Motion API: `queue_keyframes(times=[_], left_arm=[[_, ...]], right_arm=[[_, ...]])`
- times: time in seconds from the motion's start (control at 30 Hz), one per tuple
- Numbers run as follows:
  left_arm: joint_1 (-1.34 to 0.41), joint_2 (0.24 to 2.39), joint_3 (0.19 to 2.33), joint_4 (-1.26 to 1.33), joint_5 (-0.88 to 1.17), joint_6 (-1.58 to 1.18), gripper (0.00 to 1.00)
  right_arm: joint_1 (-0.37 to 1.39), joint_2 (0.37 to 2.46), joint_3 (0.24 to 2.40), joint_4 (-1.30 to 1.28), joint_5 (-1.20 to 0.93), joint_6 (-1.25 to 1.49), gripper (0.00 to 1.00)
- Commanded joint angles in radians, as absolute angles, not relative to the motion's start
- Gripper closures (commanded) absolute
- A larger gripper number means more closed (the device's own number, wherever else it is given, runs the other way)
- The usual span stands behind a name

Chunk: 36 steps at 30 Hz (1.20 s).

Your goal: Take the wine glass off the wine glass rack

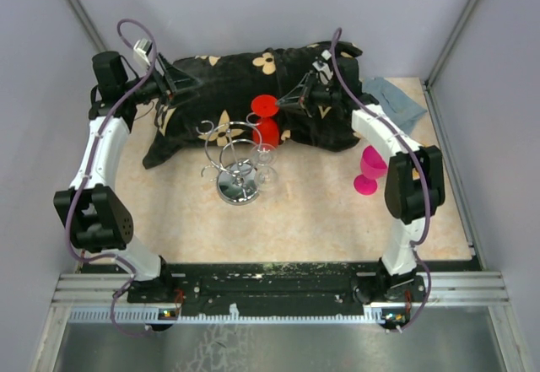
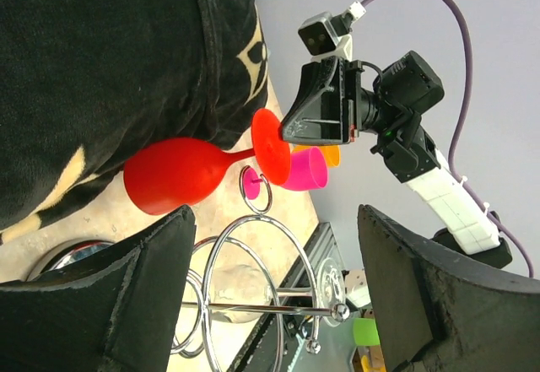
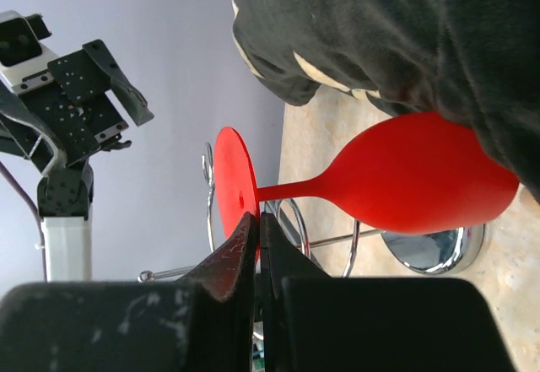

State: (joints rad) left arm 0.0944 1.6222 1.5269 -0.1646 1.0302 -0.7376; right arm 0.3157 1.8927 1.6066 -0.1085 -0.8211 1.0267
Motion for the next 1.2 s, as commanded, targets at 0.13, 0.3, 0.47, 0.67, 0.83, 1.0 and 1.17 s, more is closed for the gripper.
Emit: queue_keyframes(times=[0.13,0.3,0.47,0.67,0.83,1.0,1.17], left_arm=[[0.096,1.648,1.548,-0.126,1.063,-0.774,0.18],[0.094,1.642,1.553,-0.107,1.074,-0.791,0.18],[0.095,1.629,1.559,-0.097,1.092,-0.804,0.18],[0.095,1.636,1.576,-0.085,1.105,-0.82,0.17],[0.093,1.647,1.589,-0.056,1.122,-0.851,0.17],[0.05,1.661,1.625,-0.012,1.144,-0.881,0.16],[-0.045,1.693,1.654,0.083,1.14,-0.963,0.12]], right_arm=[[0.28,1.773,1.51,0.06,-0.827,1.09,1.0],[0.253,1.739,1.456,0.302,-0.851,1.272,1.0],[0.226,1.704,1.493,0.392,-0.863,1.368,1.0],[0.168,1.668,1.556,0.266,-0.885,1.297,1.0],[0.111,1.603,1.506,0.314,-0.896,1.337,1.0],[0.068,1.586,1.494,0.569,-0.9,1.506,1.0],[0.07,1.635,1.536,0.882,-0.849,1.75,1.0]])
